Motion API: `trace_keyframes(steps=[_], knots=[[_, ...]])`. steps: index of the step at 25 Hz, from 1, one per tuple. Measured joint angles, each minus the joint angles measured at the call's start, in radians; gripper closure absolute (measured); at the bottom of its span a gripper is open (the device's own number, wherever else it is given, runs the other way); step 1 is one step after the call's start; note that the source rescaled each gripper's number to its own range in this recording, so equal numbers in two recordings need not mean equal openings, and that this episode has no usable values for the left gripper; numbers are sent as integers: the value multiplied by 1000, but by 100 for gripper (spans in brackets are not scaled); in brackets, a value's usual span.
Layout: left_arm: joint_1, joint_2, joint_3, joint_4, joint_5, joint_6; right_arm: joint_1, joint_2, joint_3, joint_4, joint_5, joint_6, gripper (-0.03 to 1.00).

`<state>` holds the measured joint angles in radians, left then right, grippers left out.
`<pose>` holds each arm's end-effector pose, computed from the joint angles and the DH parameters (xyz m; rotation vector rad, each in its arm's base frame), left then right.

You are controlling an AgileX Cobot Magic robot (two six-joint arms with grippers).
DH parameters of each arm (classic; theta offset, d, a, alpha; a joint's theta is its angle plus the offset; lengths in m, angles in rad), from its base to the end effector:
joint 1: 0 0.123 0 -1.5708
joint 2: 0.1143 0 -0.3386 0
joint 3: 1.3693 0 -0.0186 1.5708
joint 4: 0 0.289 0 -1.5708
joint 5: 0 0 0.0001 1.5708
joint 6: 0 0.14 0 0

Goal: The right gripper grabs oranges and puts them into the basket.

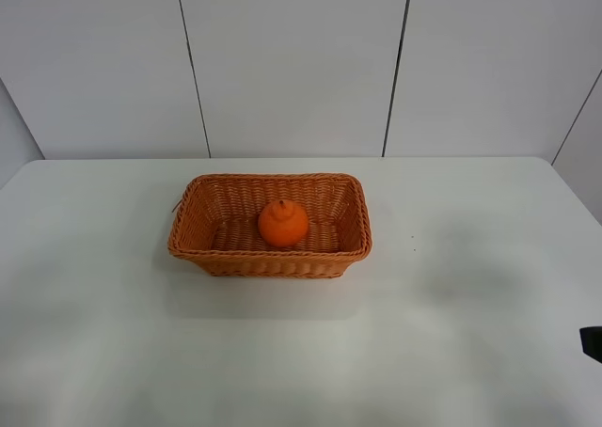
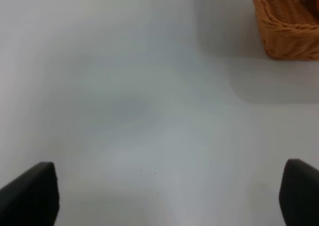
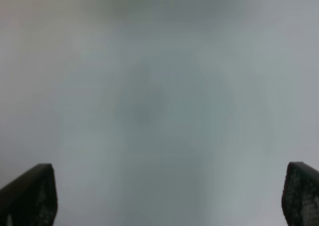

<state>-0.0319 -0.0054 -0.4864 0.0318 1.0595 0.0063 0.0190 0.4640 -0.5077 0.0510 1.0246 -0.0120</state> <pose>0.0193 0.0033 0.2688 0.0379 2.0506 0.0222 0.0880 0.0078 0.2552 -0.0245 2.4639 0.0682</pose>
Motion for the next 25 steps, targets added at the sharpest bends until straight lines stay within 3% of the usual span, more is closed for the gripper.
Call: trace_keyframes(steps=[13, 25], knots=[[0, 0, 0, 0, 0, 0, 0, -449, 9, -10, -2, -4, -3], [0, 0, 0, 0, 0, 0, 0, -467, 10, -13, -2, -4, -3]])
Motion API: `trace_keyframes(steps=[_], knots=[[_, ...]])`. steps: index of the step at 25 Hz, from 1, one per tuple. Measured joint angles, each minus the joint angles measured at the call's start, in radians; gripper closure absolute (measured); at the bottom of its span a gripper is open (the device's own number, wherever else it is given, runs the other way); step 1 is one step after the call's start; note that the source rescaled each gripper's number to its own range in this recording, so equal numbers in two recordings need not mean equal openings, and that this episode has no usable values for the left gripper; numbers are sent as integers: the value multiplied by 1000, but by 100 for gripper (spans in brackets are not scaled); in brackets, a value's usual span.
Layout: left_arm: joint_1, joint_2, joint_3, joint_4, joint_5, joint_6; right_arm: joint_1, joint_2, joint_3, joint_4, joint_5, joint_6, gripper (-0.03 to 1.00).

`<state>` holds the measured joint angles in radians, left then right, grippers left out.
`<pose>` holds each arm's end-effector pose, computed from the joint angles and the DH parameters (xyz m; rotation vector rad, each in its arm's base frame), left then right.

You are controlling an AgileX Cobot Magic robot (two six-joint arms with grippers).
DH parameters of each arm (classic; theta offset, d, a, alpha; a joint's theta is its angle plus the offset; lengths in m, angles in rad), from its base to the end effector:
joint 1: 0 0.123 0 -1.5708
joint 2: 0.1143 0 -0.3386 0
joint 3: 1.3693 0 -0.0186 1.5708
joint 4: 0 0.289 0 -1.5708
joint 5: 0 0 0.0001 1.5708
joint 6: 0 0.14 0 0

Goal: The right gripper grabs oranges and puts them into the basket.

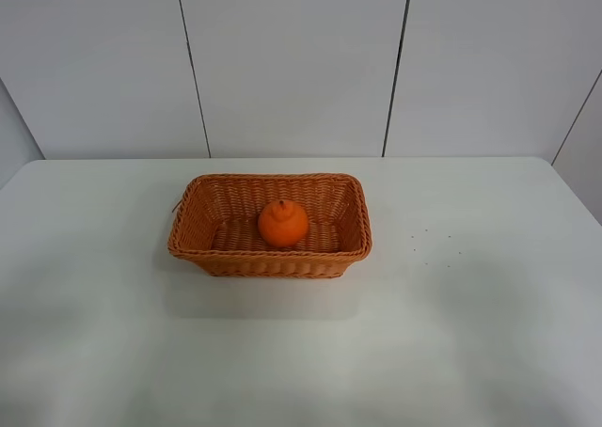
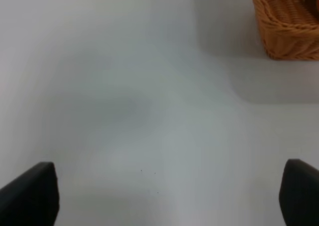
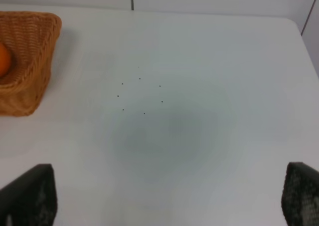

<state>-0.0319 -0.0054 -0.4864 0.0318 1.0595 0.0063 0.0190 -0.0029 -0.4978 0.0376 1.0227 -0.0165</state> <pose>0.0193 0.0033 0.2688 0.0379 2.0506 0.0222 0.0205 0.0049 0.2774 -0.0365 2.0050 0.0463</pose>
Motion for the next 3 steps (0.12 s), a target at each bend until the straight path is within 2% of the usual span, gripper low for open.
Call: trace_keyframes(steps=[3], knots=[[0, 0, 0, 0, 0, 0, 0, 0, 0, 0, 0, 0, -3]])
